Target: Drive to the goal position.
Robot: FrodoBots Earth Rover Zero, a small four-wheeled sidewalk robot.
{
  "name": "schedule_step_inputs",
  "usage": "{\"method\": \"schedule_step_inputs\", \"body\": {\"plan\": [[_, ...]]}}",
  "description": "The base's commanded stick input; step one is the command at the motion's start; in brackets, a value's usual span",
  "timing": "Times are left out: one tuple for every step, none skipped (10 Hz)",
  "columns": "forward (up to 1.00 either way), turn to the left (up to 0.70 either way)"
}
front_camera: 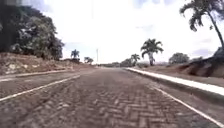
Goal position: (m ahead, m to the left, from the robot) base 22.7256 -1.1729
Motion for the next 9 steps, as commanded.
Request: {"method": "schedule_step_inputs", "body": {"plan": [[1.00,0.00],[1.00,0.00],[1.00,0.00],[1.00,0.00],[1.00,0.00],[1.00,0.00],[1.00,0.00],[1.00,0.00],[1.00,0.00]]}}
